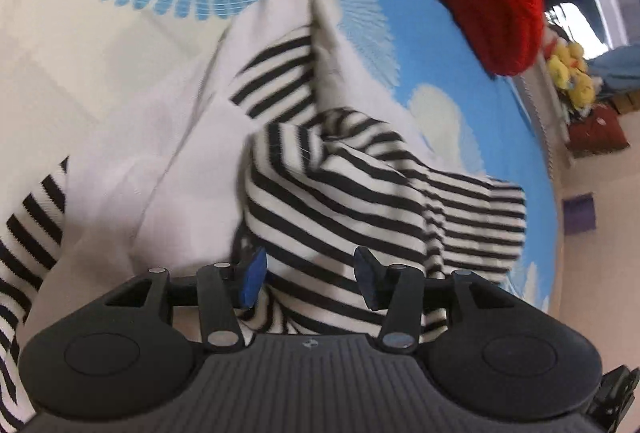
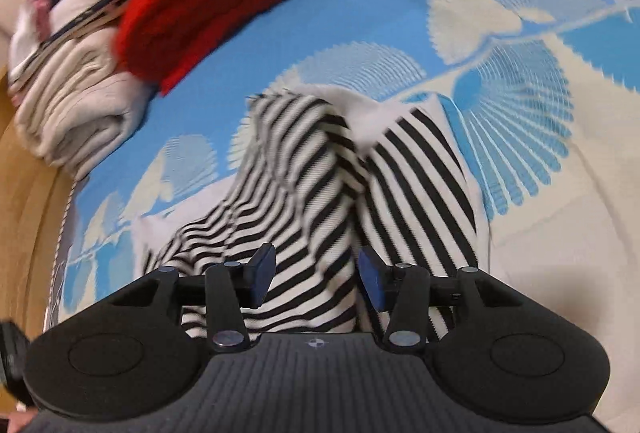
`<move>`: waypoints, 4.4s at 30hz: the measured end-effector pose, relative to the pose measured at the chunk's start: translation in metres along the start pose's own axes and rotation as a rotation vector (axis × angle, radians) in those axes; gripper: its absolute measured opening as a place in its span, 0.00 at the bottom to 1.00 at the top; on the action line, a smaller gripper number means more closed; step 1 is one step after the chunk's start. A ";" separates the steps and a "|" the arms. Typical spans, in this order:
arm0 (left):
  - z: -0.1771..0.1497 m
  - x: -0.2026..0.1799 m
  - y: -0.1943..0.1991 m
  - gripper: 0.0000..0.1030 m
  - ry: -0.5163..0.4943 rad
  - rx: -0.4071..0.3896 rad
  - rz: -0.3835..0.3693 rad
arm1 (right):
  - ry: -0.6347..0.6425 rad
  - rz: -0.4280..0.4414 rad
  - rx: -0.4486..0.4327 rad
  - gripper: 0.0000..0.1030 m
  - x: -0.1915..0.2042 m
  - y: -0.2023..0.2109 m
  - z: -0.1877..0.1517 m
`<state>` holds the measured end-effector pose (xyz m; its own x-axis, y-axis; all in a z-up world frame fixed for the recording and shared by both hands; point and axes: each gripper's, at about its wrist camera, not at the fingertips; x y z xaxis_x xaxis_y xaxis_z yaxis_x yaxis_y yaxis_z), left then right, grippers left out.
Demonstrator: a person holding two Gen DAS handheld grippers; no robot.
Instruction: Fold small clothes
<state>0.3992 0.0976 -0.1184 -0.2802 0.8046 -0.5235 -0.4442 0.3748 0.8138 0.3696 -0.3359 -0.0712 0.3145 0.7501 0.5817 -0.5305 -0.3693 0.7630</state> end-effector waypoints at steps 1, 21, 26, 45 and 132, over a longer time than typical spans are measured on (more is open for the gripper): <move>0.001 0.002 -0.001 0.51 0.007 -0.004 0.017 | -0.016 -0.006 0.004 0.48 -0.002 -0.006 0.000; 0.027 0.017 0.008 0.03 -0.118 -0.004 0.104 | -0.055 -0.049 0.072 0.00 0.013 0.018 -0.041; 0.029 0.020 0.011 0.22 -0.095 0.004 0.104 | -0.175 -0.110 0.173 0.05 -0.009 -0.007 -0.050; 0.036 0.010 0.038 0.02 -0.137 -0.228 0.172 | -0.186 -0.033 -0.061 0.01 -0.013 -0.010 -0.011; -0.200 0.114 0.154 0.32 -0.225 0.056 0.165 | -0.187 -0.281 0.010 0.09 -0.120 0.168 -0.239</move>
<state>0.1288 0.1549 -0.1028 -0.1459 0.9366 -0.3185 -0.3584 0.2501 0.8995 0.0548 -0.3568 -0.0804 0.5872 0.7098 0.3891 -0.3946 -0.1686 0.9032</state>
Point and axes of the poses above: each gripper's, at about its wrist camera, not at the fingertips, and y roughly against the way its jaws point, x to its left, z to its top, and after that the axes turned 9 degrees about -y, right-handed
